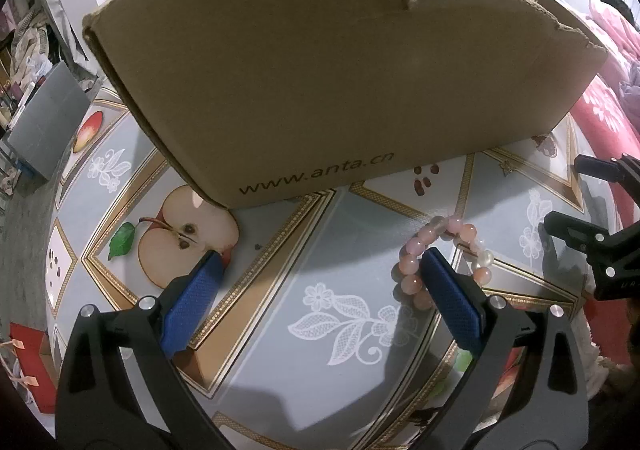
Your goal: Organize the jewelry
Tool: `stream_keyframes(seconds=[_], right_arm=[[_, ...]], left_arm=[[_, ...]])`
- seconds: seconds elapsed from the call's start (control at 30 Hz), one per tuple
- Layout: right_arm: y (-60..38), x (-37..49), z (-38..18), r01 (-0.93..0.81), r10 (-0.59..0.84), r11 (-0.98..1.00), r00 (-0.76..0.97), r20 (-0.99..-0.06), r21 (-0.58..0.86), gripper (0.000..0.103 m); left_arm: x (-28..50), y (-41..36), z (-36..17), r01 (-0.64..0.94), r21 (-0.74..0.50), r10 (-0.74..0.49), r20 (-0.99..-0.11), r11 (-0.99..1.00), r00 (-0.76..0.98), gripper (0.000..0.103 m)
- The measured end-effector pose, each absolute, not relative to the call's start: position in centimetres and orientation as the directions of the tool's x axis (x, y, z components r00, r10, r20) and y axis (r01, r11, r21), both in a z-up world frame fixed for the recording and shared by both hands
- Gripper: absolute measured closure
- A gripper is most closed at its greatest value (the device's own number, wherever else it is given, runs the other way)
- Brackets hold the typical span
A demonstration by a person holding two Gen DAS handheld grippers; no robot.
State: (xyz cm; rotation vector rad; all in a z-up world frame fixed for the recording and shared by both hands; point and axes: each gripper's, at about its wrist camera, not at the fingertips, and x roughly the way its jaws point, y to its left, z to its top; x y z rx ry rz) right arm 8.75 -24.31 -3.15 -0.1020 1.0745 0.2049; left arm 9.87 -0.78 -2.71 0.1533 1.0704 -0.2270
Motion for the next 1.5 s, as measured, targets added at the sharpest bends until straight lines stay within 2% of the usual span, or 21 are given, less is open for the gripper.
stream_keyframes(seconds=[1.23, 1.3, 1.47, 1.5], right_arm=[[-24.6, 8.4, -3.3, -0.226, 0.131, 0.974, 0.46, -0.878, 0.028, 0.006], [-24.9, 8.4, -2.9, -0.212, 0.159, 0.975, 0.46, -0.874, 0.066, 0.006], [-25.2, 8.6, -1.6, -0.209, 0.33, 0.943, 0.493, -0.805, 0.258, 0.007], [-25.1, 8.6, -1.4, -0.218, 0.354, 0.935, 0.503, -0.789, 0.28, 0.01]], left_arm=[[9.4, -0.5, -2.7, 0.261, 0.014, -0.114, -0.876, 0.965, 0.469, 0.007], [9.4, -0.5, -2.7, 0.262, 0.015, -0.114, -0.875, 0.965, 0.47, 0.007], [9.2, -0.5, -2.8, 0.262, 0.014, -0.118, -0.868, 0.965, 0.483, 0.007], [9.2, -0.5, -2.8, 0.262, 0.014, -0.119, -0.867, 0.965, 0.484, 0.007]])
